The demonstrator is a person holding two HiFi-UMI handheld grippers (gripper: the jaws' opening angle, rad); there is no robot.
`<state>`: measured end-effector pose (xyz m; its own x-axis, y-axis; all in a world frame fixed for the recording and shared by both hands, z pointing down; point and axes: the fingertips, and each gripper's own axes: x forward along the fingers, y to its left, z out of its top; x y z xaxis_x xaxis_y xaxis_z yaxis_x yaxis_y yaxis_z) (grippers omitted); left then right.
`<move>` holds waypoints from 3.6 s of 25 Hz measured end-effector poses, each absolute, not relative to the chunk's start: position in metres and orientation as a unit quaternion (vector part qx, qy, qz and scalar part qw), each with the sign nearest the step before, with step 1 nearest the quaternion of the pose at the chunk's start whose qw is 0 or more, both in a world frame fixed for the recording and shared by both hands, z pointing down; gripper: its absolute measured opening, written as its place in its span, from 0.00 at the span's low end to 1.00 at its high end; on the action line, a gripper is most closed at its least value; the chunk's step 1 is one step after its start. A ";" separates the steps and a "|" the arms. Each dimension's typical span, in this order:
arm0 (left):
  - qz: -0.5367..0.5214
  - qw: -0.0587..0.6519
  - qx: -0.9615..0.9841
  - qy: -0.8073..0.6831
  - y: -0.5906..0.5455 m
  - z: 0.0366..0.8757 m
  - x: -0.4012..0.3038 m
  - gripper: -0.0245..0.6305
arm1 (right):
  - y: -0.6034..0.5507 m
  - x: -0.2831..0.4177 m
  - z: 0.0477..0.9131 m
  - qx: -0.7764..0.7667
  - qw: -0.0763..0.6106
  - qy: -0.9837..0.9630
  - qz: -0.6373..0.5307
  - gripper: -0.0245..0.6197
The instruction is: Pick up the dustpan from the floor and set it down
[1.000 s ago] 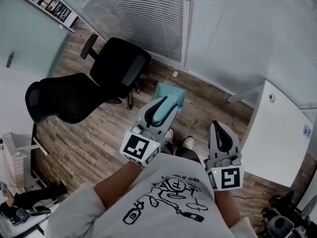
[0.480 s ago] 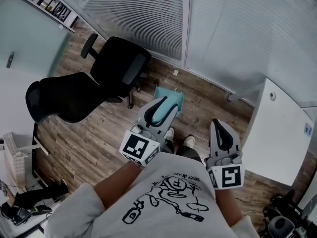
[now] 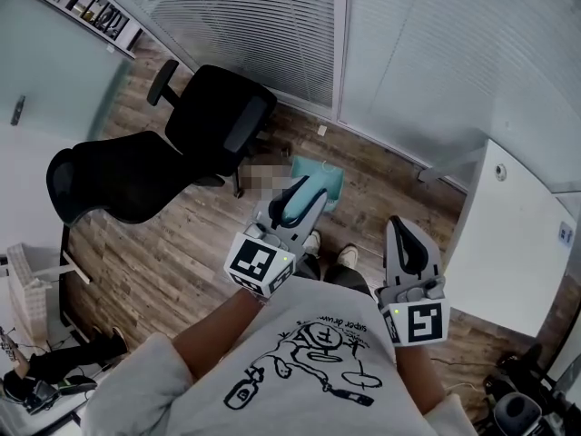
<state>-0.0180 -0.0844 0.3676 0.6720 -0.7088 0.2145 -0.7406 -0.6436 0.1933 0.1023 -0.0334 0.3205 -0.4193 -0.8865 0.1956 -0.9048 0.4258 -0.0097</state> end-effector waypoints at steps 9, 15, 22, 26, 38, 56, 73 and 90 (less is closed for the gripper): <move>0.074 0.142 0.913 -0.375 -0.086 0.425 -0.007 0.24 | -0.027 0.103 0.326 0.539 0.084 -0.836 0.062 0.04; 0.089 0.150 0.916 -0.361 -0.088 0.468 -0.003 0.24 | -0.020 0.103 0.329 0.541 0.086 -0.834 0.066 0.04; 0.120 0.167 0.915 -0.347 -0.093 0.525 -0.003 0.24 | -0.016 0.100 0.334 0.545 0.089 -0.831 0.071 0.04; 0.144 0.174 0.913 -0.340 -0.094 0.555 -0.005 0.24 | -0.014 0.101 0.339 0.547 0.093 -0.828 0.077 0.04; 0.220 0.202 0.896 -0.330 -0.100 0.650 -0.012 0.24 | -0.013 0.095 0.364 0.544 0.109 -0.826 0.101 0.04; 0.265 0.234 0.868 -0.348 -0.104 0.717 -0.029 0.24 | -0.013 0.090 0.386 0.540 0.120 -0.824 0.122 0.04; 0.328 0.271 0.833 -0.353 -0.050 0.742 -0.083 0.24 | -0.020 0.081 0.383 0.524 0.113 -0.835 0.120 0.04; 0.407 0.299 0.803 -0.316 0.017 0.772 -0.118 0.24 | -0.027 0.062 0.378 0.507 0.109 -0.846 0.121 0.04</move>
